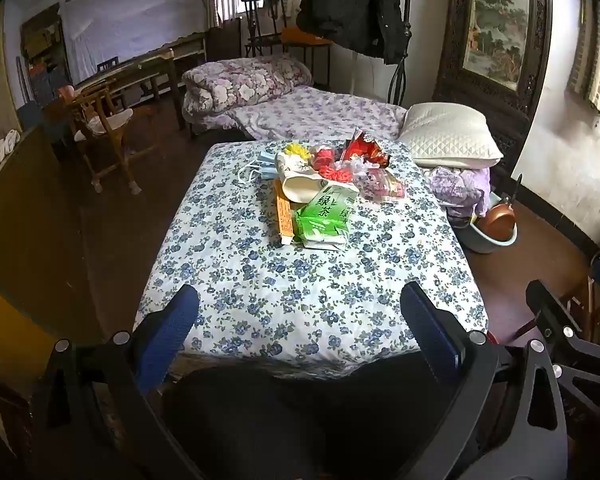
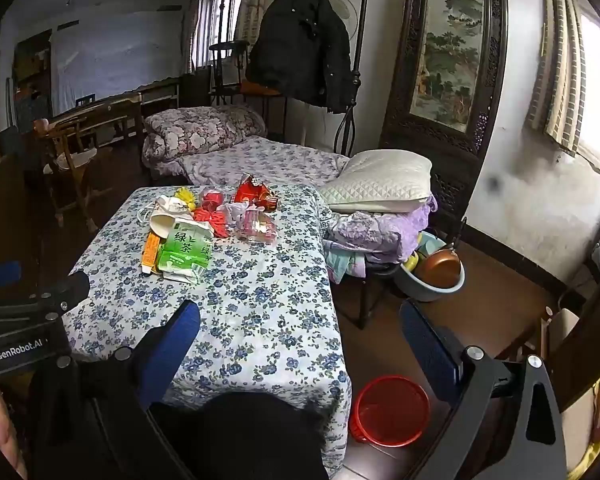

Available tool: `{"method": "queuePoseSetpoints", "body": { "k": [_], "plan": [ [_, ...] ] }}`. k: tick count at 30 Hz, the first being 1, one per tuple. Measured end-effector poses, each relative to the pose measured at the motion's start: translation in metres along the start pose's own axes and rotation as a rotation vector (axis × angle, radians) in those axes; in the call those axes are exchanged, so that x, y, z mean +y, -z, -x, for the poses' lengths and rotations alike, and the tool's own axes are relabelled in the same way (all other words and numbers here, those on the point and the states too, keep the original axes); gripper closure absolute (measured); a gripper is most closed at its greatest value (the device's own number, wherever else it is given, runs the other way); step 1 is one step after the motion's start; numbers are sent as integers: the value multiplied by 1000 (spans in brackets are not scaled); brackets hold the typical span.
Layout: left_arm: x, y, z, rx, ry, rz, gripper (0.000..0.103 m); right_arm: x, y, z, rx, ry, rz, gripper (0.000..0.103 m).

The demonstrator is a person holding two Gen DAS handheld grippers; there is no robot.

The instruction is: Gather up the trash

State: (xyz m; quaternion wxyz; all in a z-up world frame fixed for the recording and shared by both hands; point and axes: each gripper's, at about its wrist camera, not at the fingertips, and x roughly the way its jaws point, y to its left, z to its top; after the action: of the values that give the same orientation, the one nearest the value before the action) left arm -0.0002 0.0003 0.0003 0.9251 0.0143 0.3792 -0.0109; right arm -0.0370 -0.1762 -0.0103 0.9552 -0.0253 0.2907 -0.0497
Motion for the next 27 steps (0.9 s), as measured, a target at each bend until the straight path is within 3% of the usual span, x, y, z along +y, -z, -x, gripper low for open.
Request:
{"method": "queuePoseSetpoints", "body": {
  "k": [17, 27],
  "plan": [
    [-2, 0, 9, -6, 16, -3, 7, -10, 3, -3, 6, -3, 1, 6],
    [-2, 1, 11, -7, 16, -2, 7, 4, -1, 5, 16, -9, -5, 6]
  ]
}}
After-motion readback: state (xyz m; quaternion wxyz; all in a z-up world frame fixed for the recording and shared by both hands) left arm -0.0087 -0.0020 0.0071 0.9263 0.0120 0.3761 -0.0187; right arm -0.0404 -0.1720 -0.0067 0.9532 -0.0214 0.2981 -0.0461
